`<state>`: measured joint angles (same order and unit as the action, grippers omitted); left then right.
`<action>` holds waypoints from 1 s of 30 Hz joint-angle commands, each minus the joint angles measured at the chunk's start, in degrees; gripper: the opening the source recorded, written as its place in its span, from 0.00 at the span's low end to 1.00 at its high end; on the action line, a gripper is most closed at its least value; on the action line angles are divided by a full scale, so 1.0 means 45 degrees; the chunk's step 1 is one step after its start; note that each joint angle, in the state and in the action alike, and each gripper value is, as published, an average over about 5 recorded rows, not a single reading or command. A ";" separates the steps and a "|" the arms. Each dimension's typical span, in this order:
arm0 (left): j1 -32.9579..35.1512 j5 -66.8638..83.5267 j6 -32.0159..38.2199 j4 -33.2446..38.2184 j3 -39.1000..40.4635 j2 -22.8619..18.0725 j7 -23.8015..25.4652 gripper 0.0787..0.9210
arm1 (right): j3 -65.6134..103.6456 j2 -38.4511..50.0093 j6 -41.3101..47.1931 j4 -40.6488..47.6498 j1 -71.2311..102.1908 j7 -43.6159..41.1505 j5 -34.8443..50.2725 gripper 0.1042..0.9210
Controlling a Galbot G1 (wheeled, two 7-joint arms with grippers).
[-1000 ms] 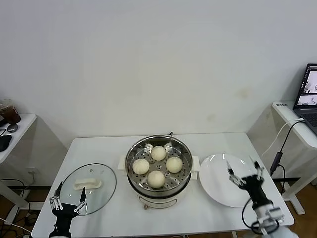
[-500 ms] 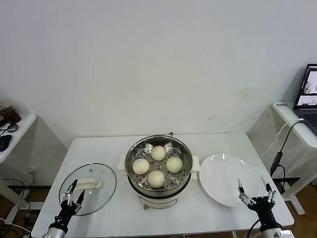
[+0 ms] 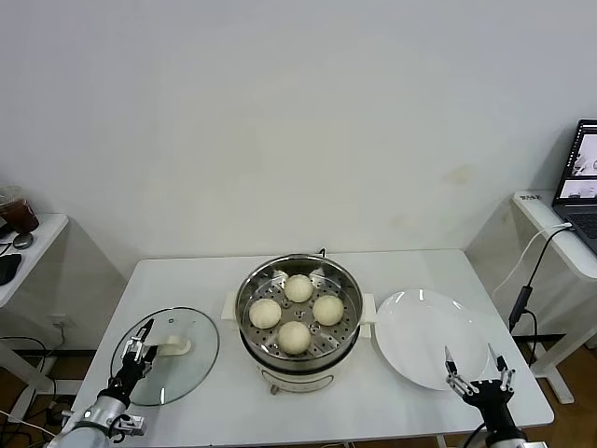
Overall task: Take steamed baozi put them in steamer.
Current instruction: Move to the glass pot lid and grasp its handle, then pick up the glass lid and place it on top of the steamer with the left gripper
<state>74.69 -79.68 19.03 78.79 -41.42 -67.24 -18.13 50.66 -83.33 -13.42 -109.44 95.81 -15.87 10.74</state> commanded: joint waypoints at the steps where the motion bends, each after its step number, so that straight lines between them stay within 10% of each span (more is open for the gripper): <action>1: -0.1269 -0.0591 0.0045 -0.1325 0.0243 0.0195 0.0151 0.87 | -0.0045 -0.0135 0.0056 0.0061 0.0130 -0.0035 -0.0005 0.88; 18: -0.0597 0.2105 0.0563 -0.0627 0.0399 0.0412 0.0326 0.32 | -0.0420 -0.0108 0.0175 -0.0001 0.0168 -0.0116 -0.0232 0.88; 30: 0.3451 0.5257 -0.2663 0.5336 -0.0275 0.1512 -0.0455 0.10 | -0.0611 0.0117 0.0118 -0.0029 0.0126 -0.0200 -0.0353 0.88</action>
<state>76.69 -67.59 18.87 82.00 -40.93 -63.89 -16.84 48.50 -83.06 -12.81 -109.56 96.40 -16.68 9.37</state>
